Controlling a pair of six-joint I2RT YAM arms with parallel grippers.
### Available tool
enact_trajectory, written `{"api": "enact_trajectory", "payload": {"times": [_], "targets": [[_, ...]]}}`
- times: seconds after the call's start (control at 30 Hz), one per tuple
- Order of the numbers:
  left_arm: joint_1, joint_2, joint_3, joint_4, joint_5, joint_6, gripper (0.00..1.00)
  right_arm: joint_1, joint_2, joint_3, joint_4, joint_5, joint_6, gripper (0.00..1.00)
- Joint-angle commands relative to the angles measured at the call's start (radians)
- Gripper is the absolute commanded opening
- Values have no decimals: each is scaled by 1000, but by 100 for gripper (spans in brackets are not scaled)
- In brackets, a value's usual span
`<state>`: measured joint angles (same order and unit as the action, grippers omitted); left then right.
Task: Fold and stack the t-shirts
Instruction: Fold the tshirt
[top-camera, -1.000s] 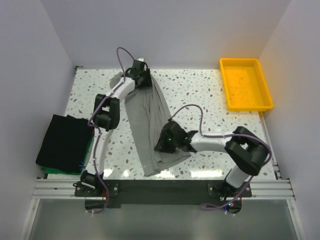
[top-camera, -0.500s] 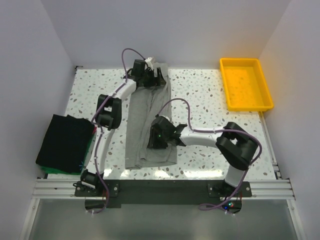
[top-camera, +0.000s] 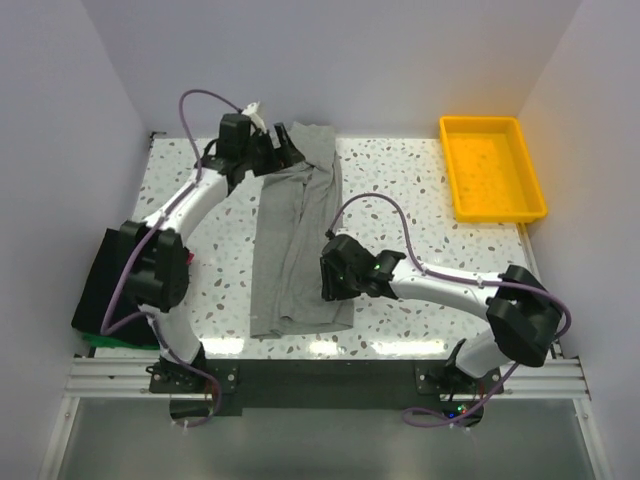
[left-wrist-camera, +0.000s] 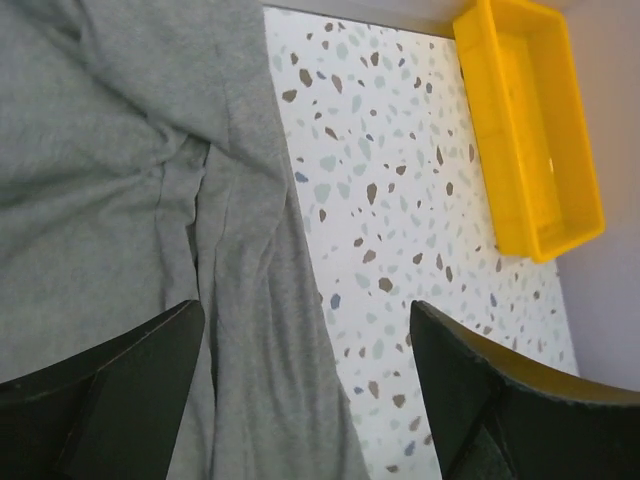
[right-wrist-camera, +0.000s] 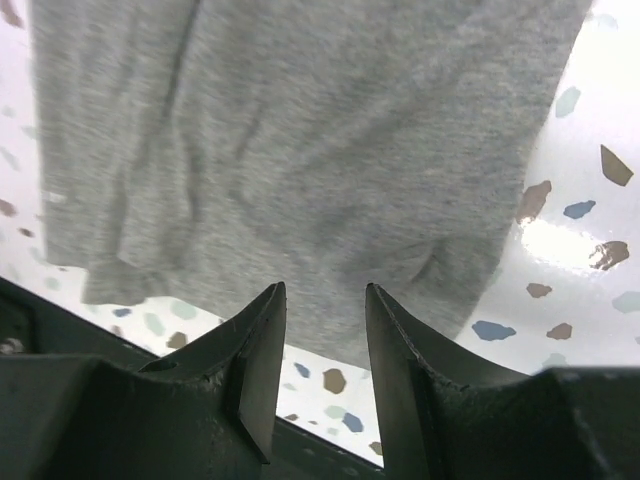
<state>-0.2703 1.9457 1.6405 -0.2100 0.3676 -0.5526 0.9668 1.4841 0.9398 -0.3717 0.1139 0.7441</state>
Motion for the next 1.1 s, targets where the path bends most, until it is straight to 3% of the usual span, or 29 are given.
{"api": "enact_trajectory", "payload": {"times": [0.0,0.17,0.37,0.5,0.73,0.9,1.07], "targets": [[3,-189,-276,-34,-234,-174,85,19,28,5,-42,23,-72,42],[-52,-489,-725,-14,-452,-283,81,52,103,40,-62,95,-140,42],[-133,-684,-987,-60,-545,-375,70,75,143,18,-58,113,-157,42],[-213,-758,-1042,-178,-691,-467,65,76,117,-61,-33,98,-137,38],[-297,-804,-1098,-326,-754,-584,59,78,24,-148,-35,46,-101,23],[-346,-792,-1070,-413,-779,-613,59,76,-85,-199,-58,53,-83,22],[-365,-801,-1094,-422,-724,-580,60,76,-162,-219,-65,38,-83,28]]}}
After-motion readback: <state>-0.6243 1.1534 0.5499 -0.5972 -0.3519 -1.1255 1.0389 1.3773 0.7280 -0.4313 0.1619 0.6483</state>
